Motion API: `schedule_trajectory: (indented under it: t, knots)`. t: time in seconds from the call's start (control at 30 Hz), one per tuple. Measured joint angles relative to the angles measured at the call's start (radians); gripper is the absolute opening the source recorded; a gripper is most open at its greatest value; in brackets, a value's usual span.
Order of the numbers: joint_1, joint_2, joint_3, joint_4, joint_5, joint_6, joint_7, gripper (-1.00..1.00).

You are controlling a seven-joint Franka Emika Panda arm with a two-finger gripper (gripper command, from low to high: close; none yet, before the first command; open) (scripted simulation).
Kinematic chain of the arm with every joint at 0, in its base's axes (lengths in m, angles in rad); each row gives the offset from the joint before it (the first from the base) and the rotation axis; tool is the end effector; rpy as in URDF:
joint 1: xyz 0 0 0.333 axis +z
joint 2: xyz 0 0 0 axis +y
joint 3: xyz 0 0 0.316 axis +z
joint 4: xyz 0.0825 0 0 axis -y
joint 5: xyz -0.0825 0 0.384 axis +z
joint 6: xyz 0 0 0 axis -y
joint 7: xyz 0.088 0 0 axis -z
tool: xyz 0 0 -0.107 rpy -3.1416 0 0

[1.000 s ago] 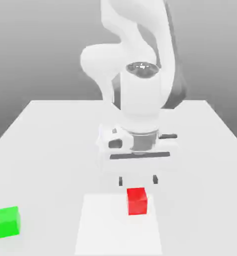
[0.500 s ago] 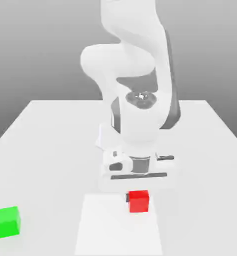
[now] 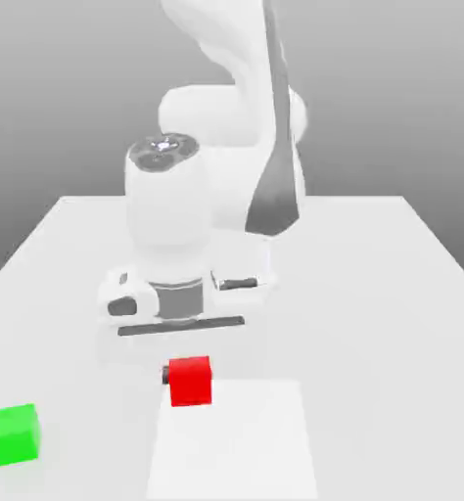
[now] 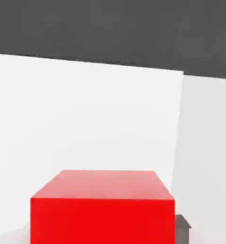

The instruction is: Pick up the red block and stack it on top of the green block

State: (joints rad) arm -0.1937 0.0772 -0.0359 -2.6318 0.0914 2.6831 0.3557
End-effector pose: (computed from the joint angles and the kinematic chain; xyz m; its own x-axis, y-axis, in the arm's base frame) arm 0.4157 -0.1004 0.2184 0.7850 -0.6184 -0.0379 -0.6194 -0.7847 -0.0238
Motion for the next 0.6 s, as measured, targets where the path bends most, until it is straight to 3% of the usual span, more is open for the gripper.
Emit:
schedule_trajectory:
  t: [0.37, 0.53, 0.57, 0.6]
  knots:
    - [-0.201, 0.087, -0.129, 0.213, -0.030, -0.109, -0.382, -1.00]
    - [-0.239, 0.231, -0.112, 0.240, 0.013, 0.011, -0.448, -1.00]
    - [-0.243, 0.249, -0.108, 0.241, 0.020, 0.028, -0.454, 1.00]
    - [-0.243, 0.249, -0.108, 0.241, 0.020, 0.028, -0.454, 1.00]
